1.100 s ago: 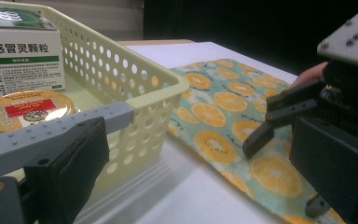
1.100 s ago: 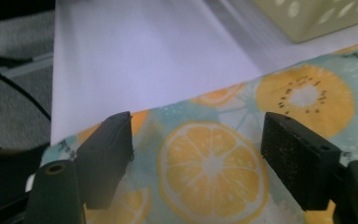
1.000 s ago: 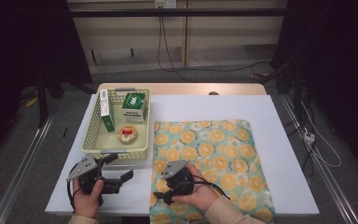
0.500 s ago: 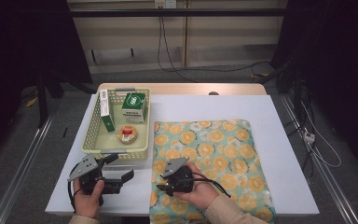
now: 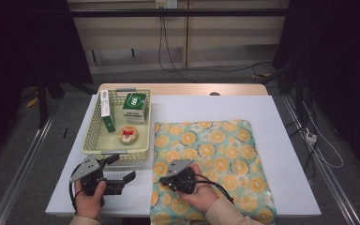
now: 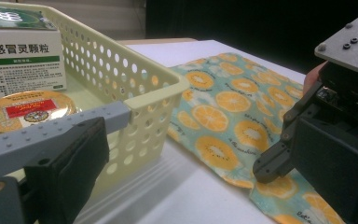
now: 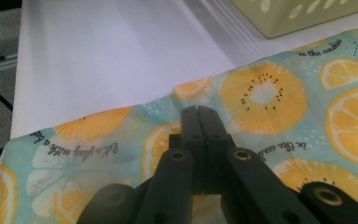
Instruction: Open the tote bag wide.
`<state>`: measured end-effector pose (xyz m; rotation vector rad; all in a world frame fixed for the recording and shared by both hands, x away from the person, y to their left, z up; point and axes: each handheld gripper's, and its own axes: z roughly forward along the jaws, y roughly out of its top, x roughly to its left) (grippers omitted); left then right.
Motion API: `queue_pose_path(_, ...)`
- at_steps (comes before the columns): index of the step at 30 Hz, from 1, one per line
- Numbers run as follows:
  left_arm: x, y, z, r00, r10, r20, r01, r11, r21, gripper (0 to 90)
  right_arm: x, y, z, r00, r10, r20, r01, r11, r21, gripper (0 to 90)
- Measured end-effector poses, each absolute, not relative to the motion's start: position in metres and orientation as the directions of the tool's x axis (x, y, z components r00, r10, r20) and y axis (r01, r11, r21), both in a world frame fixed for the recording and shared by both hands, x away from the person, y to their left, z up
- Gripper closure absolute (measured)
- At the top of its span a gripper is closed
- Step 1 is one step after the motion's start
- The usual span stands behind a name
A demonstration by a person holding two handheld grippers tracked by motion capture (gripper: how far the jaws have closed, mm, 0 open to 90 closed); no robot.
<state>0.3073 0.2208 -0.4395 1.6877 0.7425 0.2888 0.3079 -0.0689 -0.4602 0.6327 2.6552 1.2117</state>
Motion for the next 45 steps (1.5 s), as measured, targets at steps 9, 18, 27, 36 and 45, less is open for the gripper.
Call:
queue_pose_path(9, 0.307, 0.22, -0.439, 0.769, 0.608, -0.196, 0.315, -0.094, 0.944, 4.5, 0.328, -0.082, -0.445, -0.865, 0.493, 0.086, 0.37, 0.513, 0.775, 90.0)
queue_pose_path(18, 0.307, 0.22, -0.439, 0.768, 0.608, -0.201, 0.317, -0.088, 0.944, 4.6, 0.336, -0.099, -0.436, -0.855, 0.493, 0.16, 0.412, 0.457, 0.788, 90.0)
queue_pose_path(27, 0.307, 0.218, -0.439, 0.771, 0.606, -0.194, 0.317, -0.101, 0.943, 4.6, 0.311, -0.11, -0.451, -0.89, 0.448, 0.086, 0.367, 0.591, 0.718, 43.4)
queue_pose_path(36, 0.309, 0.216, -0.44, 0.772, 0.606, -0.194, 0.318, -0.104, 0.942, 4.6, 0.306, -0.103, -0.458, -0.901, 0.427, 0.071, 0.341, 0.599, 0.725, 87.6)
queue_pose_path(45, 0.308, 0.217, -0.44, 0.773, 0.605, -0.191, 0.314, -0.104, 0.944, 4.6, 0.297, -0.097, -0.457, -0.888, 0.459, -0.002, 0.311, 0.605, 0.733, 90.0)
